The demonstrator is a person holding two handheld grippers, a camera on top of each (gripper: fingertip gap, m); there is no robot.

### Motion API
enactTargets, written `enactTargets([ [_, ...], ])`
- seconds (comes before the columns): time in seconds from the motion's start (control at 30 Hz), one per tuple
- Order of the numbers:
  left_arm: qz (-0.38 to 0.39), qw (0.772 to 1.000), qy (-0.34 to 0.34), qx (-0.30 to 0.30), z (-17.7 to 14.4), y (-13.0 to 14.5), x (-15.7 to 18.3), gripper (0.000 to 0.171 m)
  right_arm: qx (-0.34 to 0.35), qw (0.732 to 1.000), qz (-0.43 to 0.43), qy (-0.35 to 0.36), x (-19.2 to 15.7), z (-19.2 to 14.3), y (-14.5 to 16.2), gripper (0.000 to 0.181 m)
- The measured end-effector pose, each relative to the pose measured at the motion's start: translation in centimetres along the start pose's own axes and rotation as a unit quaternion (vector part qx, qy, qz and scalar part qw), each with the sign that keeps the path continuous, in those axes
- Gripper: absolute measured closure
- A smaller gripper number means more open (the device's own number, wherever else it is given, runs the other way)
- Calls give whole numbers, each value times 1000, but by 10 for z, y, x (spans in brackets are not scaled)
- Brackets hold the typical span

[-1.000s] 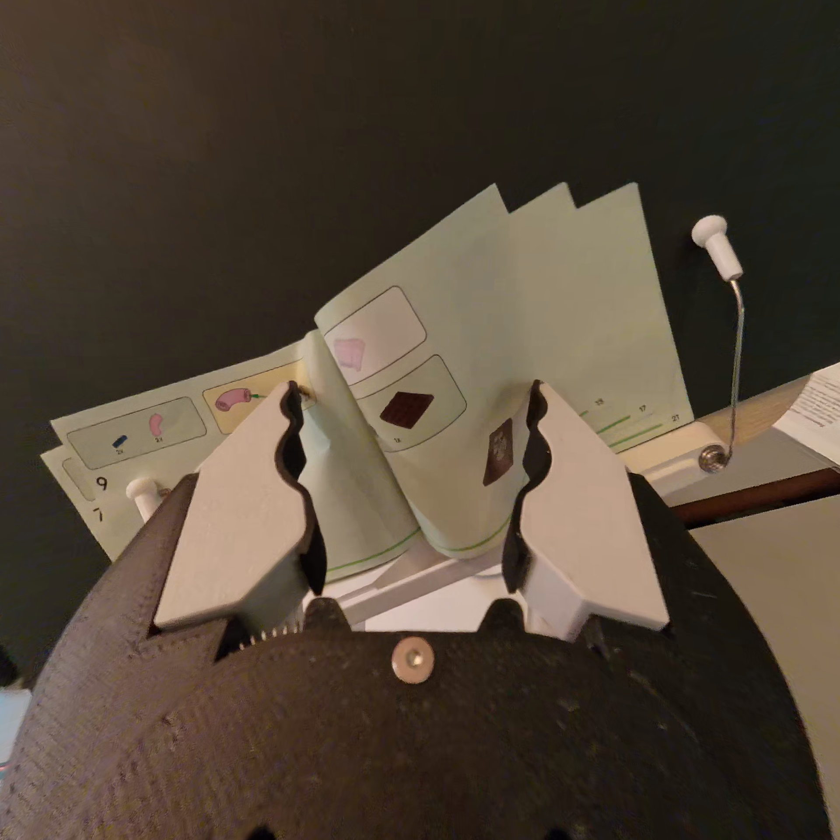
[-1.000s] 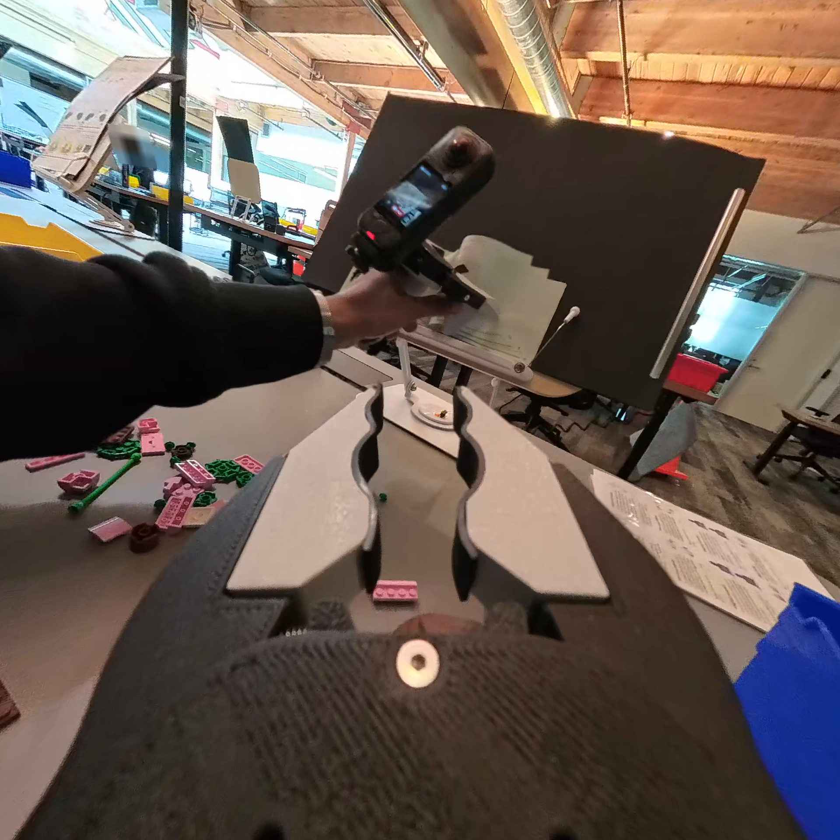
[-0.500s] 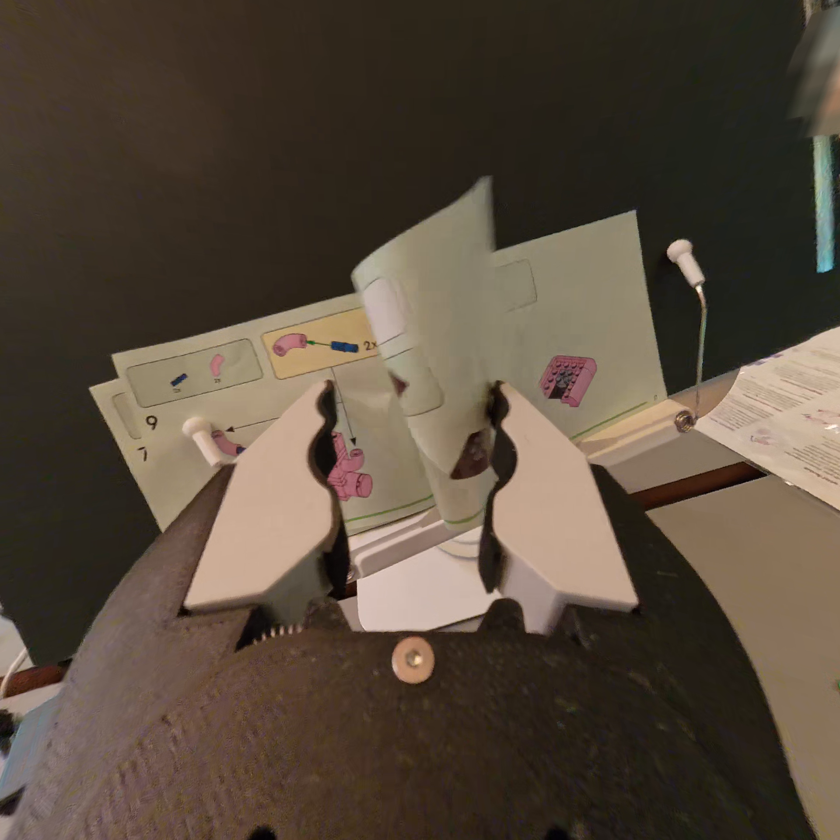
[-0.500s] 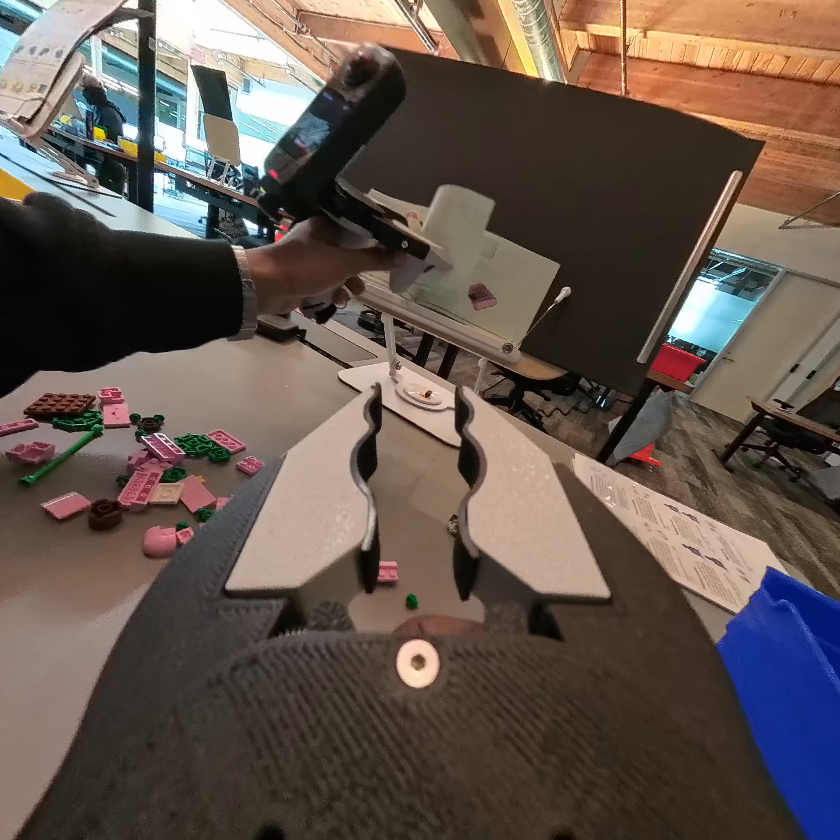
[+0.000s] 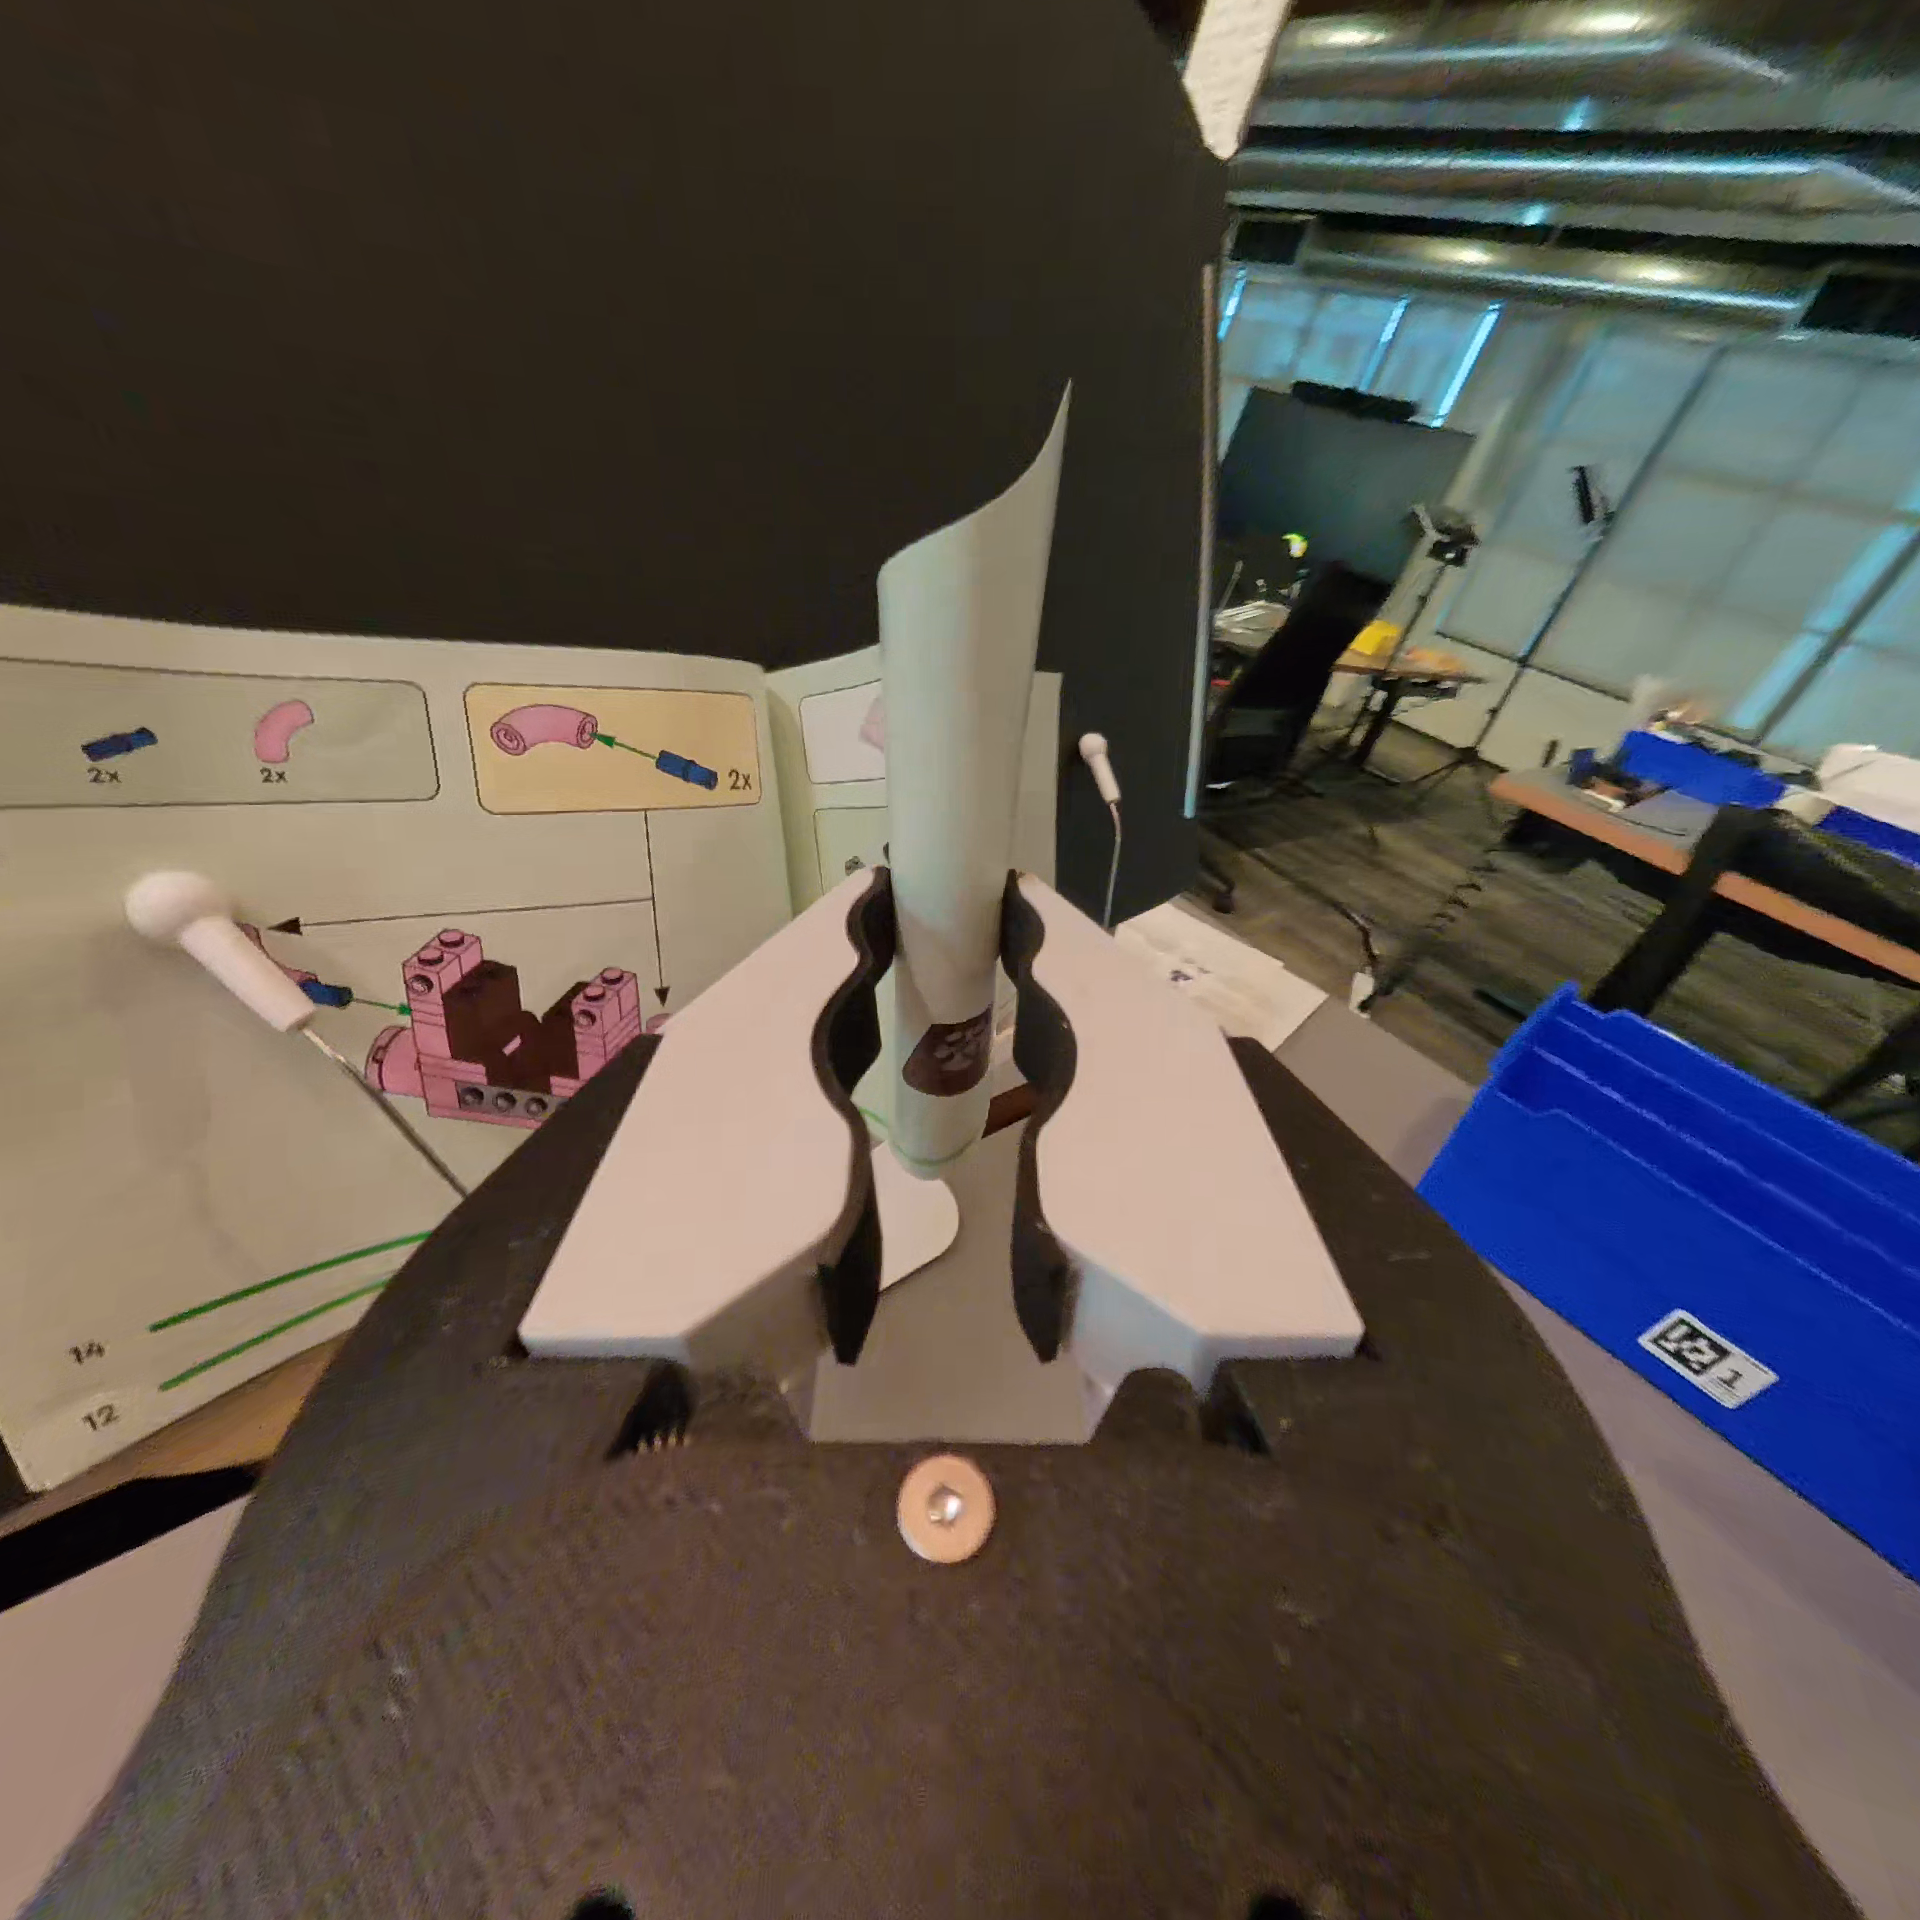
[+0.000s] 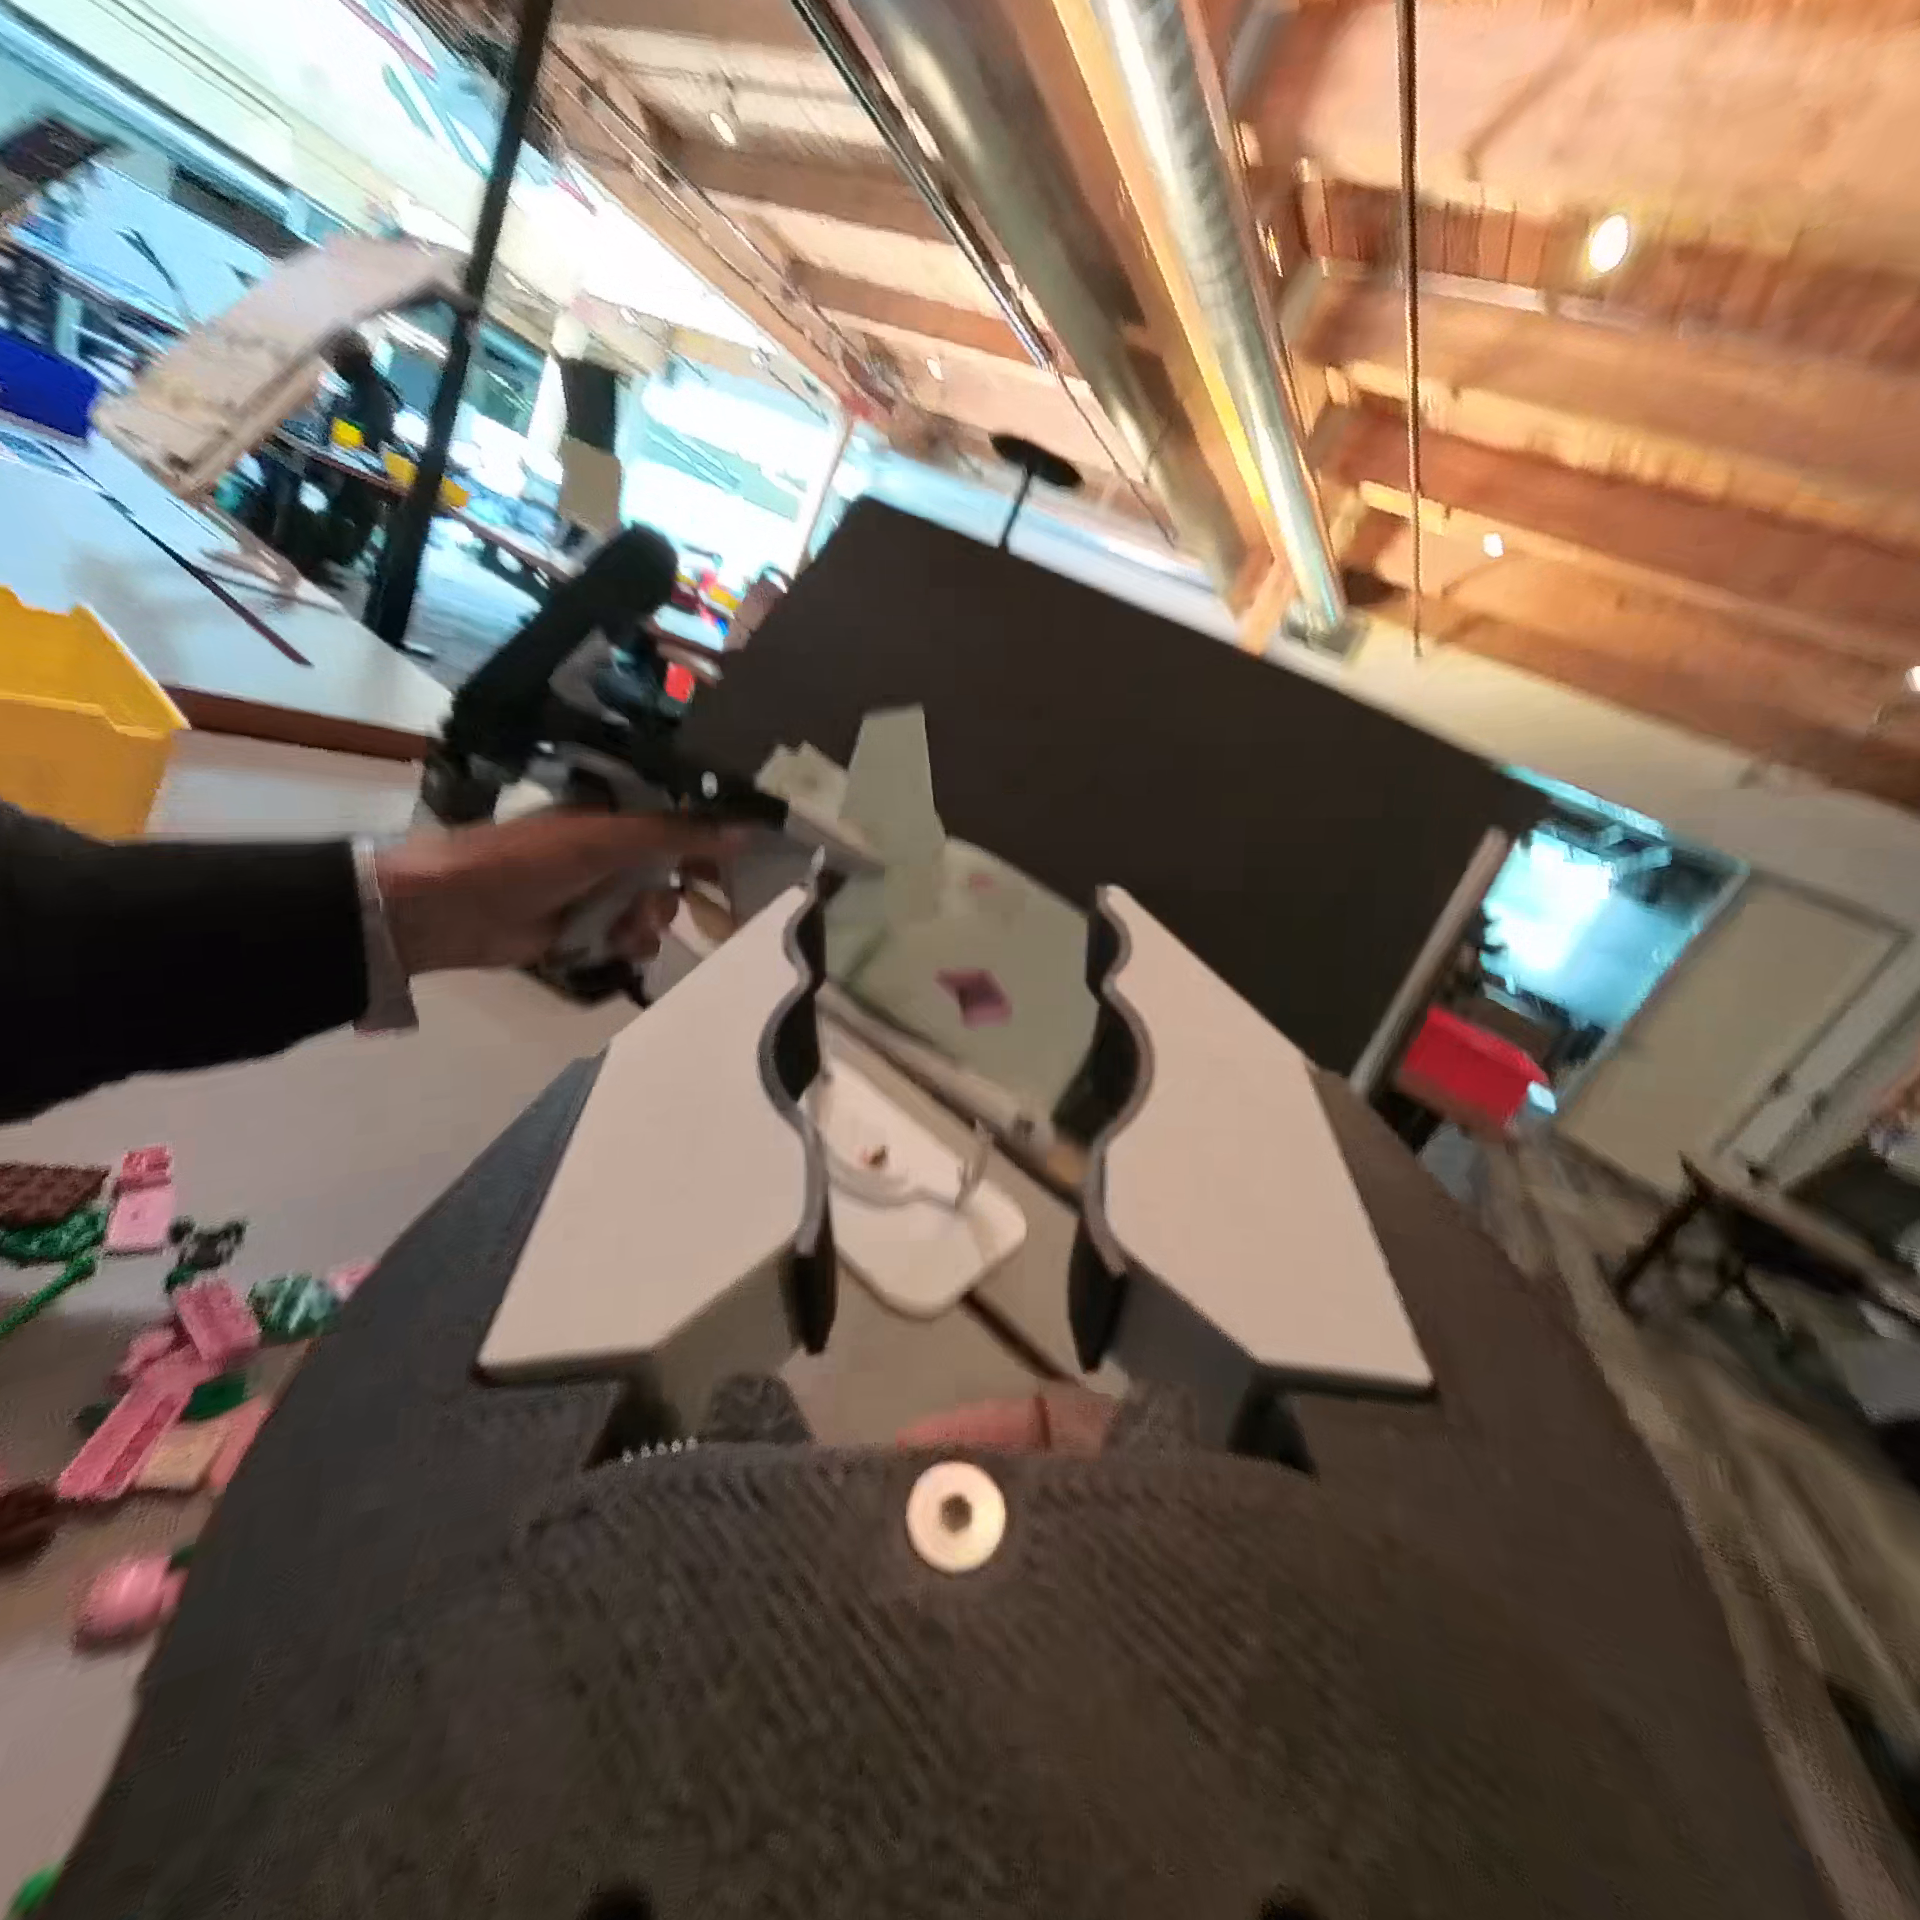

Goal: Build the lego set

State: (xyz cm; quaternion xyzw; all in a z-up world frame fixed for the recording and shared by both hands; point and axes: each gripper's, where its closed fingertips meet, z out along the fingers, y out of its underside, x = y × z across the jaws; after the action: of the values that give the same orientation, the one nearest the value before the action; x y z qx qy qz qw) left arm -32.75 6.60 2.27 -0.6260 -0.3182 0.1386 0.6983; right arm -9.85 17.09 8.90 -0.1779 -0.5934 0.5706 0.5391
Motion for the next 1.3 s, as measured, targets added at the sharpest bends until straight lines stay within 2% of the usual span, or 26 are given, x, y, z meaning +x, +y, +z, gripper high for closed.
enactTargets([
  [0.07,7,1000,20,-3,-3,-2,2,150,23,998,-16,-52,-4,25,-20,138],
  [0.1,13,999,31,-9,-4,-1,3,148,8,996,-24,-86,-7,41,-19,144],
  [0.13,18,999,38,-15,-6,1,3,146,-29,992,-36,-119,-9,59,-9,142],
  [0.2,25,999,40,-25,-9,4,0,146,-96,985,-80,-122,6,102,13,128],
  [0.27,30,998,42,-23,-14,3,-3,146,-122,976,-132,-121,19,148,31,130],
  [0.33,35,998,49,-22,-18,2,-6,148,-129,963,-182,-152,18,191,46,133],
  [0.4,36,998,55,-23,-20,2,-10,148,-145,937,-238,-210,6,225,63,138],
  [0.5,28,996,72,-33,-21,3,-15,139,-170,877,-333,-302,-15,254,85,142],
  [0.57,20,996,75,-32,-22,3,-20,129,-166,850,-355,-352,-29,266,91,142],
  [0.63,13,997,76,-27,-23,-1,-24,116,-171,832,-332,-409,-47,268,94,141],
  [0.8,16,996,84,-32,-34,-10,-23,103,-172,817,-307,-457,-67,273,97,140],
  [0.9,21,994,99,-45,-40,-12,-16,102,-175,819,-291,-462,-73,276,96,130],
  [1.0,35,992,110,-58,-45,-13,-12,110,-192,815,-241,-491,-82,269,92,143],
  [1.1,48,994,89,-41,-51,-22,-21,115,-233,804,-208,-507,-84,266,101,137],
  [1.13,46,995,84,-37,-54,-24,-24,116,-247,798,-205,-510,-84,266,105,140],
  [1.23,22,999,37,-30,-61,-29,-51,117,-268,790,-238,-497,-74,276,117,179],
  [1.3,7,999,-13,-43,-63,-23,-74,121,-259,812,-262,-453,-62,291,117,181],
])
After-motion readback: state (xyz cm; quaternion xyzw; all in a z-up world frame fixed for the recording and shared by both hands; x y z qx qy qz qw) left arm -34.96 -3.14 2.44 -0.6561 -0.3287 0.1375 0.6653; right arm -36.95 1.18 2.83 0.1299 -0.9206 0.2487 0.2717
